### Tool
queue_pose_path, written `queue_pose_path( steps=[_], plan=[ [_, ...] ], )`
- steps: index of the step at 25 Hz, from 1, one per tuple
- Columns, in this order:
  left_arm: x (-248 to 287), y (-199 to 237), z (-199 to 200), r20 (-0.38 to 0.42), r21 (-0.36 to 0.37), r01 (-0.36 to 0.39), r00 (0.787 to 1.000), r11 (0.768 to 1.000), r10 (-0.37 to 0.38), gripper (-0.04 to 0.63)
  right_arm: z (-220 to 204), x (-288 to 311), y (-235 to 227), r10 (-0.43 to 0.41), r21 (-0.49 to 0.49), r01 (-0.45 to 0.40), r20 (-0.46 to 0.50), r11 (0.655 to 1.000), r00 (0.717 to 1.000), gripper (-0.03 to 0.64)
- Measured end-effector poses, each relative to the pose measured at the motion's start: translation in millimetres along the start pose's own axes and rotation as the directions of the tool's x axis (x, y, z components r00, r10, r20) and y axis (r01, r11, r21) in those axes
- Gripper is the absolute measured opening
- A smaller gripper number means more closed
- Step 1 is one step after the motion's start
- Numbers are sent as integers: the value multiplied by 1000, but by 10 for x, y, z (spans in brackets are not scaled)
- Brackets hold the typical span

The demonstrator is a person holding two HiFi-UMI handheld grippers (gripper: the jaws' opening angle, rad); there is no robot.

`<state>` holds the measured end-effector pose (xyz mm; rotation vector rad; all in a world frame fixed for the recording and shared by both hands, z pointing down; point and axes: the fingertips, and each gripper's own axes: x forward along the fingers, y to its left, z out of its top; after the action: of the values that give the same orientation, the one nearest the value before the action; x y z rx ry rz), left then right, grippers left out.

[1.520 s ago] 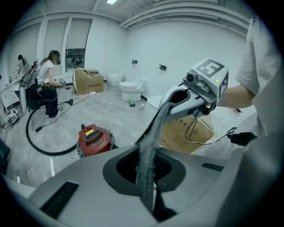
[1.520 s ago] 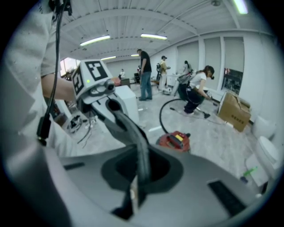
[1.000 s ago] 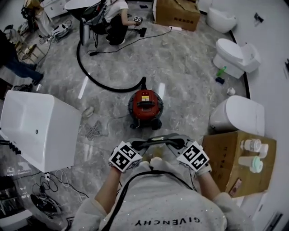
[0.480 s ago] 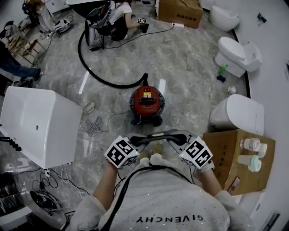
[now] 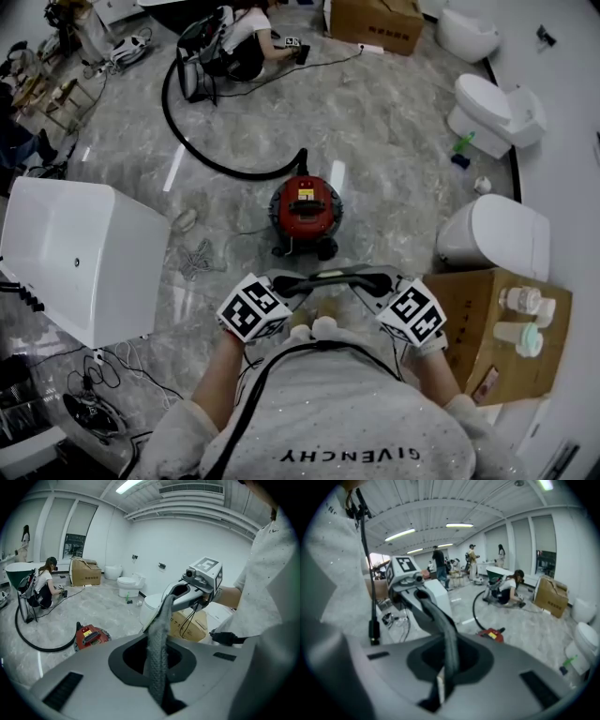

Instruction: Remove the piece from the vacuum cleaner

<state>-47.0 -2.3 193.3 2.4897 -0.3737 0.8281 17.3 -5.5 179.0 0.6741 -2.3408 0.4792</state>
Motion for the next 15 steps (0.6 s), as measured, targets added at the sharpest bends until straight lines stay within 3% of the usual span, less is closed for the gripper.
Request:
queue_pose_path(
  steps=[15],
  plan=[
    [-32,10,66,13,8,8,1000,1000,-8,32,58,-27,-7,21,-25,-21,-8,999,1000,23]
  ],
)
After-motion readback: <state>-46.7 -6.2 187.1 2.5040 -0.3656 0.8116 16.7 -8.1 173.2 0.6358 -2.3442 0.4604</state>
